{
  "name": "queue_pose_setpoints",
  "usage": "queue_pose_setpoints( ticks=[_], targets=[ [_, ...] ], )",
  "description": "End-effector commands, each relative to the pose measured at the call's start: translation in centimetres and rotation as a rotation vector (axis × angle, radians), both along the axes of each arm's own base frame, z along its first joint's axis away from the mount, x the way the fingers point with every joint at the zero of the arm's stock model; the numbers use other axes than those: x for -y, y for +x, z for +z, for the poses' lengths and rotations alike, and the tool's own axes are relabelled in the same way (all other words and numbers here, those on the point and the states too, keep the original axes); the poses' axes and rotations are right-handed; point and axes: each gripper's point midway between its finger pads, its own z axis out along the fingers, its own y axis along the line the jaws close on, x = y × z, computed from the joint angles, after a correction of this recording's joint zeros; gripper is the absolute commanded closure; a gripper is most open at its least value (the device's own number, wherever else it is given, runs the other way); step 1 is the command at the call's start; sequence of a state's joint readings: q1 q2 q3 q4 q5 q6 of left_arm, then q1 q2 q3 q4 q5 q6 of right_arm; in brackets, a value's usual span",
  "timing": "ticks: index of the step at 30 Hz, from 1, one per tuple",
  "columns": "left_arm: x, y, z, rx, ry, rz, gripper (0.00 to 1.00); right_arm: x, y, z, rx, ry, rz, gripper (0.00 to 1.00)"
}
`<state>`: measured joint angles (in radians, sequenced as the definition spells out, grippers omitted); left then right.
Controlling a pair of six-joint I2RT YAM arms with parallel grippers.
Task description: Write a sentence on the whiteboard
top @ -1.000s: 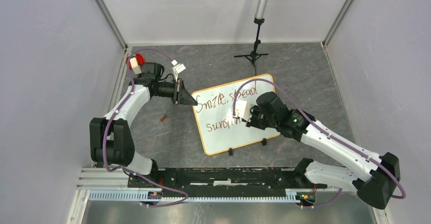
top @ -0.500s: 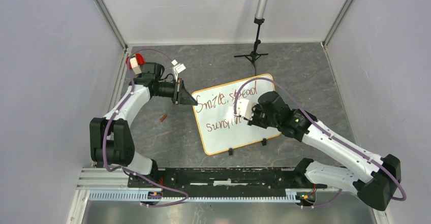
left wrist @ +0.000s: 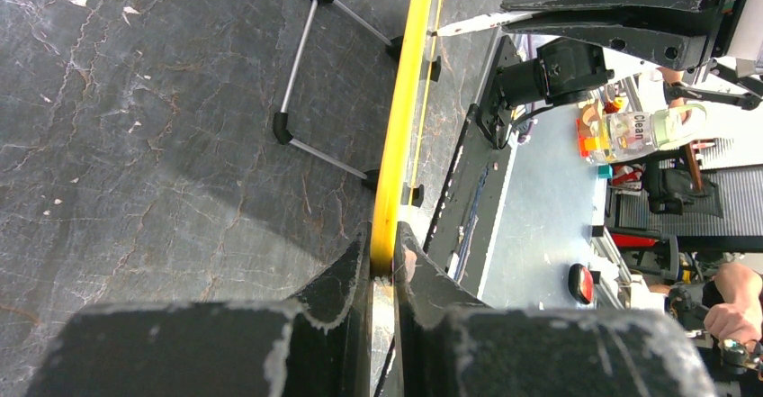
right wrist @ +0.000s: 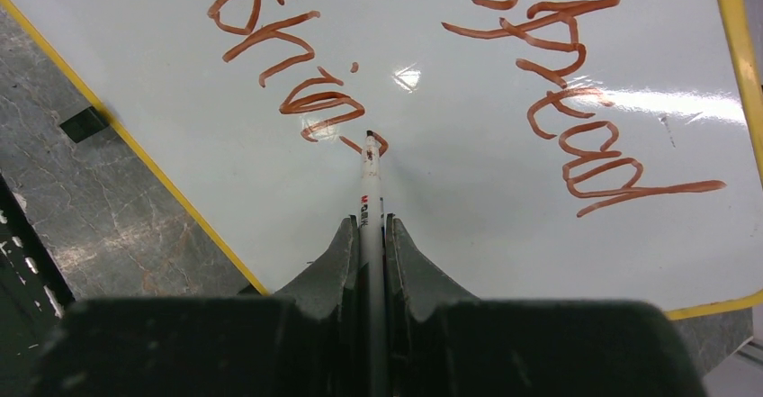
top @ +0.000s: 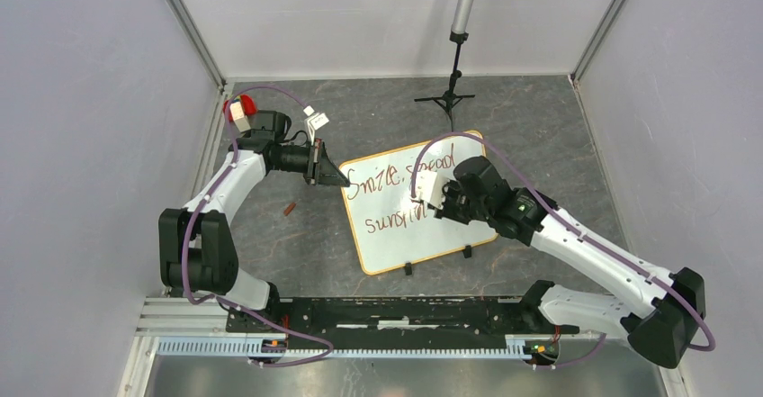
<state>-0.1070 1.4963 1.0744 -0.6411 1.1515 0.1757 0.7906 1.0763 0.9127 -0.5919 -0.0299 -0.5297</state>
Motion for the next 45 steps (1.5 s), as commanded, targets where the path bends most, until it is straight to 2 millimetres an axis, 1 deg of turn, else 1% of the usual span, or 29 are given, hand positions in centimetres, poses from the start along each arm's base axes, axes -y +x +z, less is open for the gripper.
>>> queue_pose_setpoints(
  ticks=[1,4,8,13,17,23,28,32,38,45],
  targets=[
    [0.3,1.2,0.0,0.058,0.034,0.006,0.97,-0.8,-0.1,0.0,-0.015,0.024,0.034,1.0],
    [0.3,1.2,-0.1,0.057,0.035,0.007,0.97,-0.6,-0.6,-0.6,-0.031,0.019,0.045,1.0],
    [0.2,1.2,-0.1,0.059,0.038,0.006,0.98,0.2,-1.4,-2.2,-0.056,-0.005,0.04,1.0],
    [0.3,1.3,-0.1,0.059,0.036,0.006,0.98,0.7,-2.0,-2.7,-0.067,-0.01,0.036,1.0],
    [0.3,1.3,0.0,0.058,0.036,0.007,0.98,1.2,-1.7,-2.4,-0.046,-0.019,0.011,1.0],
    [0.2,1.2,0.0,0.062,0.036,0.007,0.98,1.5,-1.3,-1.1,-0.018,-0.022,-0.005,1.0],
    [0.2,1.3,0.0,0.06,0.037,0.008,0.98,1.2,-1.7,0.4,-0.002,0.015,0.024,1.0],
    [0.2,1.3,0.1,0.065,0.038,0.01,0.98,1.6,-1.2,1.3,0.028,0.009,0.004,1.0],
    [0.2,1.3,0.0,0.06,0.039,0.011,0.98,2.2,-0.3,0.8,0.054,-0.013,-0.047,1.0],
    [0.2,1.4,-0.2,0.057,0.042,0.011,0.98,2.2,0.0,-0.8,0.029,-0.046,-0.06,1.0]
  ],
)
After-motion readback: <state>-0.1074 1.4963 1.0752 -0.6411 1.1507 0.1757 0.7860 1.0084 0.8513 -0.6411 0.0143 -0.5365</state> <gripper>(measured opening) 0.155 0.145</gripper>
